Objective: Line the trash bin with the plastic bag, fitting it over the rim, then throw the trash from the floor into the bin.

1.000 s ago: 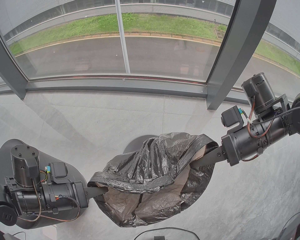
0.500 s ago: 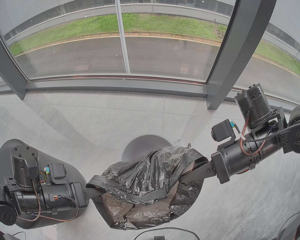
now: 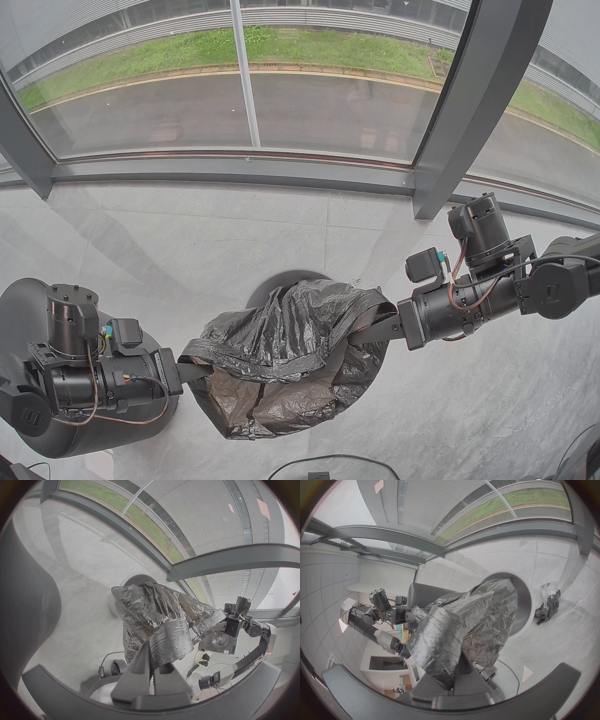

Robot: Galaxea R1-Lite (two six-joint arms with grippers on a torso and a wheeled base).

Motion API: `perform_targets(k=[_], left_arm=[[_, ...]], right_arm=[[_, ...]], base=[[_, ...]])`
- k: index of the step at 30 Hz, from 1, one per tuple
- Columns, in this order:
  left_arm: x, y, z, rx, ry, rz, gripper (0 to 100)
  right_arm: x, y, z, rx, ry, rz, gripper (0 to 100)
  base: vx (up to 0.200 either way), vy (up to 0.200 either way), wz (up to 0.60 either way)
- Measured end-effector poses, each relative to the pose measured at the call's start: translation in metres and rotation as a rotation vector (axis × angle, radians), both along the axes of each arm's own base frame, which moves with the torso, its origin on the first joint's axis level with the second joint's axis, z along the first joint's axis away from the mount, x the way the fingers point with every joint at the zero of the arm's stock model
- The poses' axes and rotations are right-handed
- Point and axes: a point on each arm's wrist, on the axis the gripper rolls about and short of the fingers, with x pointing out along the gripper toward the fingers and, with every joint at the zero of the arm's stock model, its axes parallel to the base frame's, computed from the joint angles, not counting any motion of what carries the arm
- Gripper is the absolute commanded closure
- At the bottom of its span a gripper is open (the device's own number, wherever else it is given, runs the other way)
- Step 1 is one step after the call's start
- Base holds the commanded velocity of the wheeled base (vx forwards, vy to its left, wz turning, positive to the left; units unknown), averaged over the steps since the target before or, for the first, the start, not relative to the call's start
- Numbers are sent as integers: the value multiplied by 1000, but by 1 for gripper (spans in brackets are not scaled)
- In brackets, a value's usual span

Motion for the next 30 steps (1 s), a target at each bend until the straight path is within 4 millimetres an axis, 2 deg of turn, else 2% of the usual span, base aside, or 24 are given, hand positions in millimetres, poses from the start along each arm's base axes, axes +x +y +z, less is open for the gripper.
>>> perform_targets(k=[7,14,19,24,30], left_arm=[[33,-10,-9,-43,-96,18,100],[70,-22,-39,-51,-118,30,100],[87,-28,-54,-42,-98,35,100],[93,-29,-64,-31,-71,38,100],[88,-28,-73,-15,-37,34,100]], right_arm=[[28,1,-21,18,-38,-42,100],[57,-4,-44,35,-77,-100,100],[77,-17,-61,35,-83,-157,100],[79,-24,-79,7,-38,-171,100],[71,-28,-93,-19,-7,-166,100]], base=[[0,0,0],[0,0,0],[0,0,0],[0,0,0],[0,0,0]])
